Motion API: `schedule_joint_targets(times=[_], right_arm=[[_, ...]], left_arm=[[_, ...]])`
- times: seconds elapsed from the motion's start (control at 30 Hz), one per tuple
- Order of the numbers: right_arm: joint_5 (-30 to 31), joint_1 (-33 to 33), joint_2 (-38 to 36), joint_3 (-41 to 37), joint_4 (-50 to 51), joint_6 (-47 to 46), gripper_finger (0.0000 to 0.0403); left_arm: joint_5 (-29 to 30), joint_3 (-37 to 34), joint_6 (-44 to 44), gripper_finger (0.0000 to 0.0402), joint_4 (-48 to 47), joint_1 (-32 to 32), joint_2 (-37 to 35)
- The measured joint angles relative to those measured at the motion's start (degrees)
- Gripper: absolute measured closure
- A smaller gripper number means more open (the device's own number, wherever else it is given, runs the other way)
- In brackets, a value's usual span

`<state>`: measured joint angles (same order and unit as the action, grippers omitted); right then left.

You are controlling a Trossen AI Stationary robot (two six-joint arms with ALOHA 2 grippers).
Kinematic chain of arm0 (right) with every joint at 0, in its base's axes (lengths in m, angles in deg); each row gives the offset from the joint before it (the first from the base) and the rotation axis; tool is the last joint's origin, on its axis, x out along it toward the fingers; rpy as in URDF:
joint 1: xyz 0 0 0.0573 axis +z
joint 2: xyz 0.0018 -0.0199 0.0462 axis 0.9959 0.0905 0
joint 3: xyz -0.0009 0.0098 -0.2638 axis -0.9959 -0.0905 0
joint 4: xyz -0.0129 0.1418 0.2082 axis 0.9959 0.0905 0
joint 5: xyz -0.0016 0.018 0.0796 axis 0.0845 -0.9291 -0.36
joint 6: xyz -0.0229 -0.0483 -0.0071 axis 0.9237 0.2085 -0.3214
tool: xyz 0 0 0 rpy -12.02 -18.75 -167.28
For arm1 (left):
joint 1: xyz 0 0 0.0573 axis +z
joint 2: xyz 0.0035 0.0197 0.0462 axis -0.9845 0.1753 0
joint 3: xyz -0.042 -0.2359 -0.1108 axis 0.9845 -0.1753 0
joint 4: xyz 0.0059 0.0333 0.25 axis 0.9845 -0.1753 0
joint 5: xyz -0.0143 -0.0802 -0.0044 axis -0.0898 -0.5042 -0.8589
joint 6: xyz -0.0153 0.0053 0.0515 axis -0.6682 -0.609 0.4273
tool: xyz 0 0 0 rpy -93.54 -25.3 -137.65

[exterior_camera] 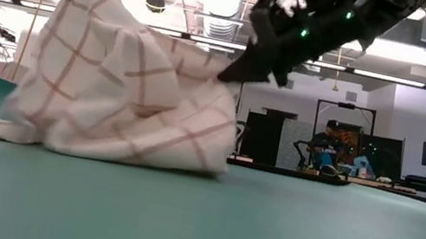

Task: Roll towel
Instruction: Roll the white stripe towel

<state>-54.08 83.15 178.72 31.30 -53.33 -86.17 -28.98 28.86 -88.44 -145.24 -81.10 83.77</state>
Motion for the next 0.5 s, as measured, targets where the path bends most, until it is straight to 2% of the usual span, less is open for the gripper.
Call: schedule_joint_targets(times=[0.27,0.5], right_arm=[[4.11,-2.42,-11.80,0.00,2.81,1.00,0.0391],[5.33,-5.33,-21.11,0.00,5.14,1.13,0.0387]], left_arm=[[3.34,1.29,-0.02,0.0401,-0.67,-0.02,-2.12],[12.42,6.83,3.07,0.0401,-3.32,-0.02,-2.50]])
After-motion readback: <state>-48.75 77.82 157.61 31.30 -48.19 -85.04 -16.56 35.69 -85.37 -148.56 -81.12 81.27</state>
